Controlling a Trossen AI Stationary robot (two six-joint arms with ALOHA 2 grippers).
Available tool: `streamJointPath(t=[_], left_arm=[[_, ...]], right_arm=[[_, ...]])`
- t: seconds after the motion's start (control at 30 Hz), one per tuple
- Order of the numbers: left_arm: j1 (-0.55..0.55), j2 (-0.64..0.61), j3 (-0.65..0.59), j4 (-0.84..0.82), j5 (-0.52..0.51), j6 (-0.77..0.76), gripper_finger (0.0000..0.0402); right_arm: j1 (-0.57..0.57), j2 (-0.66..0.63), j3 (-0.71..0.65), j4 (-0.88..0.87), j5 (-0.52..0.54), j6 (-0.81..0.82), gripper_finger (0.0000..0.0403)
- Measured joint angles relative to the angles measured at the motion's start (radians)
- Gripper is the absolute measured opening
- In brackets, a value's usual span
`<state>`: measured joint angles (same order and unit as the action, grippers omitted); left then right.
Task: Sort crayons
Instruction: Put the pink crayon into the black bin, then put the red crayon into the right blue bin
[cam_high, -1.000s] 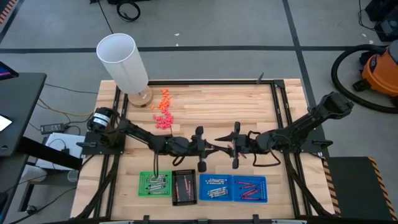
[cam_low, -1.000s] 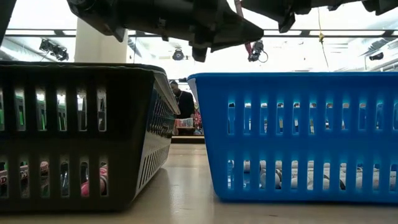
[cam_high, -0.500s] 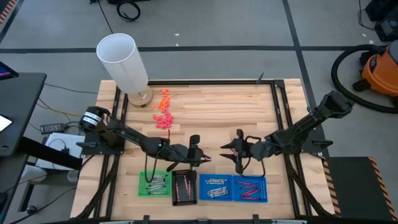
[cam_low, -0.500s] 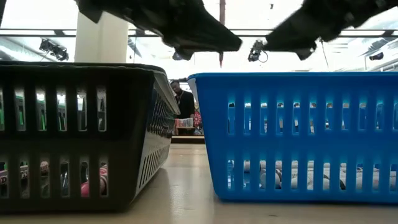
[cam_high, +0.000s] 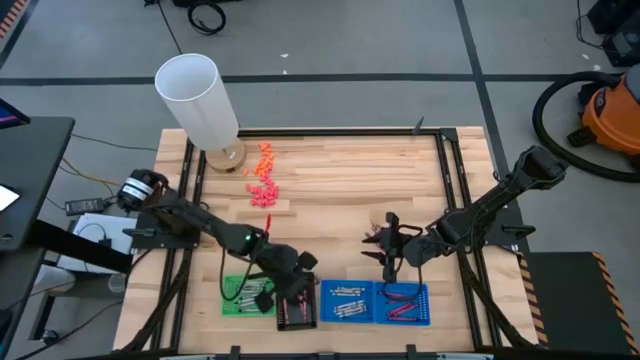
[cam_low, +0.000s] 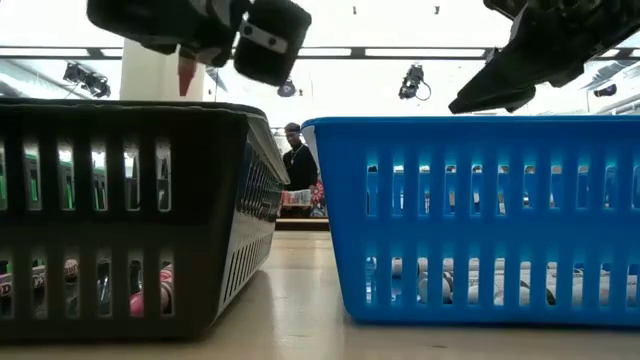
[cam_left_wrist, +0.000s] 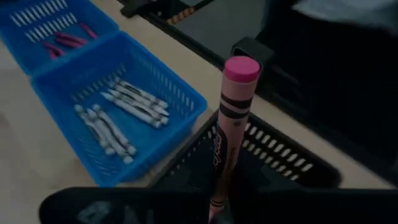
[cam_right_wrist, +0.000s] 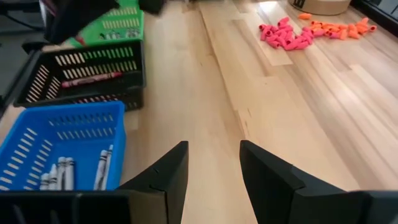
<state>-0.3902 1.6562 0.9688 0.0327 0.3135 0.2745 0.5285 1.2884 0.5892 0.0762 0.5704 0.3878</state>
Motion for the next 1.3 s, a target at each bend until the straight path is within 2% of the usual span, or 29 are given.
streamJointPath(t=[0.23, 0.67, 0.8, 1.03, 1.17, 1.3], left_arm=[[-0.085, 0.007, 0.001, -0.008, -0.216, 0.143, 0.0034], [-0.164, 0.075, 0.001, -0.096, -0.421, 0.414, 0.0039], [-0.173, 0.093, 0.001, -0.14, -0.46, 0.423, 0.0069], [-0.196, 0.092, 0.0, -0.138, -0.494, 0.419, 0.0152], [-0.224, 0.092, 0.0, -0.119, -0.597, 0.409, 0.018], [-0.256, 0.07, 0.001, -0.077, -0.729, 0.411, 0.0181]], right_arm=[[0.0, 0.0, 0.0, -0.027, 0.013, 0.002, 0.0154], [0.001, 0.001, 0.0, -0.025, 0.013, 0.007, 0.0153], [0.007, 0.001, 0.0, -0.032, 0.013, 0.013, 0.0153], [0.007, 0.001, 0.0, -0.033, 0.014, 0.012, 0.0153], [0.007, 0.001, 0.0, -0.035, 0.012, 0.013, 0.0153], [0.007, 0.001, 0.0, -0.046, 0.01, 0.047, 0.0153]])
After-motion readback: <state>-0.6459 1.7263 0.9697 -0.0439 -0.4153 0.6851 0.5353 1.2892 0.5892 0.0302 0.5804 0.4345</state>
